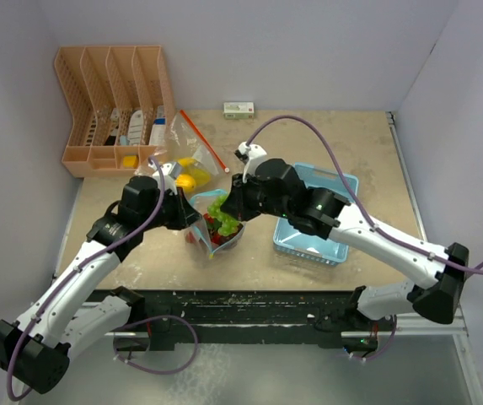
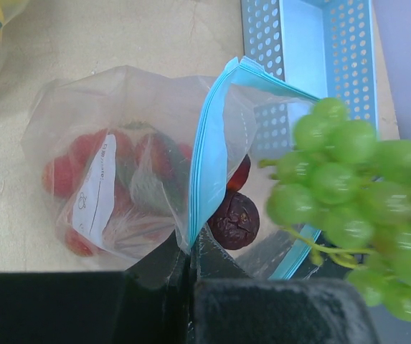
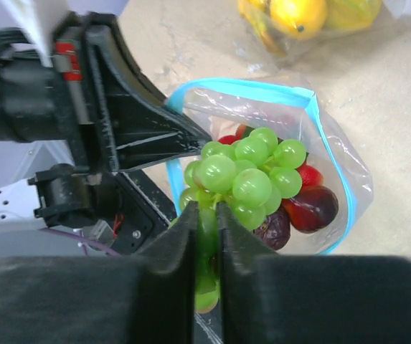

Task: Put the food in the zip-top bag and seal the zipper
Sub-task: Place the fake fruit in the zipper food storage bag.

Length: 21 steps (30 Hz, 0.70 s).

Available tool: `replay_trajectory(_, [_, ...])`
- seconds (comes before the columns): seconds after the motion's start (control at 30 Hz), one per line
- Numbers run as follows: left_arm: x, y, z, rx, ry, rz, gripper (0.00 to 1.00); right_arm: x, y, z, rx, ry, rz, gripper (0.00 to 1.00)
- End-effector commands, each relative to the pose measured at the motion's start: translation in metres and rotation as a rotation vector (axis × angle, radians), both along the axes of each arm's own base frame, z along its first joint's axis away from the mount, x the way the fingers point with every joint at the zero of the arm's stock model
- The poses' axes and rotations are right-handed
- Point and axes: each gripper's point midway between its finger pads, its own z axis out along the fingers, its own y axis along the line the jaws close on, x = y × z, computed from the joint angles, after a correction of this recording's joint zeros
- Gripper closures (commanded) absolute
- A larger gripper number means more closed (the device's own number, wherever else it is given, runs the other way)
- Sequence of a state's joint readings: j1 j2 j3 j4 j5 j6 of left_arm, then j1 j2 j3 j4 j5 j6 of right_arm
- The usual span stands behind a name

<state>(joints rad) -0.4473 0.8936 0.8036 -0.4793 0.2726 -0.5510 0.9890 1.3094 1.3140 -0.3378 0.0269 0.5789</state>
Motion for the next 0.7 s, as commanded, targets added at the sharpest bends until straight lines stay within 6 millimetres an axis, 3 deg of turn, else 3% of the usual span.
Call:
replay_trajectory(0.0, [0.003,0.001,0.010,-0.024,-0.031,0.019,1.00,0.010,0.012,-0.001,-0.023,-0.029,0.019,0.76])
replay_trajectory(0.13, [0.002,0.002,0.012,-0.023,-0.034,0.022,1.00,0.015,0.013,-0.009,-0.044,-0.029,0.004,0.53])
replay_trajectory(0.27, [0.001,0.002,0.013,-0.023,-0.034,0.022,1.00,0.019,0.004,0.000,-0.047,-0.055,-0.040,0.31])
replay_trajectory(0.4, [-0.001,0.003,0.014,-0.026,-0.032,0.021,1.00,0.021,-0.010,0.011,-0.046,-0.074,-0.089,0.29])
replay_trajectory(0.57, [-0.004,0.000,0.019,-0.042,-0.036,0.006,1.00,0.048,-0.055,-0.030,-0.262,-0.029,-0.293,0.29])
replay_trajectory(0.67, [-0.005,-0.001,0.022,-0.051,-0.041,-0.007,1.00,0.050,-0.063,-0.052,-0.329,0.004,-0.296,0.32])
